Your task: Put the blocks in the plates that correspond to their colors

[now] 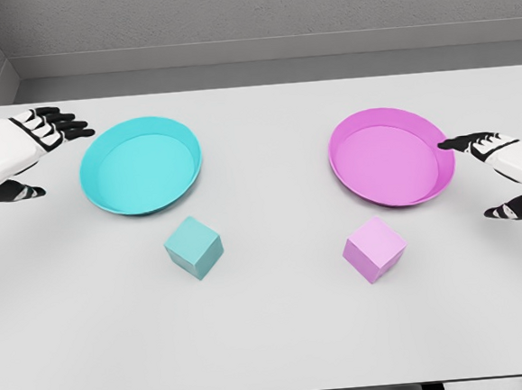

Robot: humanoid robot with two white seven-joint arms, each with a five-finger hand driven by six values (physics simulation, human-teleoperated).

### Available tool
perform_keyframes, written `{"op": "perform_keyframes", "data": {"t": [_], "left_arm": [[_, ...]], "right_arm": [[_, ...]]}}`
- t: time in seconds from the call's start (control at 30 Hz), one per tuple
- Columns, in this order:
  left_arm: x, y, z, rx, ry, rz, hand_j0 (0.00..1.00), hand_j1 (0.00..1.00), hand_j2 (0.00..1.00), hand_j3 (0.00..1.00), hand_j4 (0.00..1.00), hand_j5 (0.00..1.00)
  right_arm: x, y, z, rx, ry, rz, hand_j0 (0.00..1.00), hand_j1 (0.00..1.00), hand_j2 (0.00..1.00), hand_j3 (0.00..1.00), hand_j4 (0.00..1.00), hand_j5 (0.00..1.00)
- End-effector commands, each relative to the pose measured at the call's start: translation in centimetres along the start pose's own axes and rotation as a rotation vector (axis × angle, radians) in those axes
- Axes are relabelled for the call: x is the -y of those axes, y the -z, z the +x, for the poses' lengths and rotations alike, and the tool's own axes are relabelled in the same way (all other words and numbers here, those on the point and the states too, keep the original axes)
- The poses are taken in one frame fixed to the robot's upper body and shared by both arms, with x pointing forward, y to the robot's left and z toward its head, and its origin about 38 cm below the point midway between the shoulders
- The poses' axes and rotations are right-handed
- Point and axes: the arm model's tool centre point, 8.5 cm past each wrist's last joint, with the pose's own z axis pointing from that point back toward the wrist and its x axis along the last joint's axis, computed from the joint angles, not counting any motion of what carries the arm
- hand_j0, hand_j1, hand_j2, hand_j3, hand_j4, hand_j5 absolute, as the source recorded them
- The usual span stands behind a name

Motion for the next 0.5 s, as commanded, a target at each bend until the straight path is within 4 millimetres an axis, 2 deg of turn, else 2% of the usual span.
{"op": "perform_keyframes", "data": {"t": [0.0,0.03,0.13,0.27,0.4,0.47], "left_arm": [[-0.1,0.0,0.1,0.002,-0.003,0.004,1.00,1.00,1.00,1.00,1.00,1.00],[-0.1,0.0,0.1,0.005,-0.003,0.004,1.00,1.00,1.00,1.00,1.00,1.00],[0.2,1.4,3.5,0.103,0.030,-0.008,1.00,1.00,1.00,1.00,1.00,1.00],[1.0,2.4,6.0,0.185,0.021,-0.023,1.00,1.00,1.00,1.00,1.00,1.00],[2.3,3.1,8.2,0.250,-0.003,-0.048,1.00,1.00,1.00,1.00,1.00,1.00],[2.7,3.9,9.4,0.285,-0.031,-0.032,1.00,1.00,1.00,1.00,1.00,1.00]], "right_arm": [[0.0,0.0,0.0,0.000,0.002,0.006,1.00,1.00,1.00,1.00,1.00,1.00],[-0.1,0.0,0.0,0.000,0.001,0.020,1.00,1.00,1.00,1.00,1.00,1.00],[-0.1,0.0,0.0,-0.004,0.002,0.020,1.00,1.00,1.00,1.00,1.00,1.00],[-0.1,0.5,0.1,-0.002,0.004,0.041,1.00,1.00,1.00,1.00,1.00,1.00],[-0.9,4.3,1.6,0.003,0.024,0.125,1.00,1.00,1.00,1.00,1.00,1.00],[-1.1,5.4,2.4,0.028,0.035,0.122,1.00,1.00,1.00,1.00,1.00,1.00]]}}
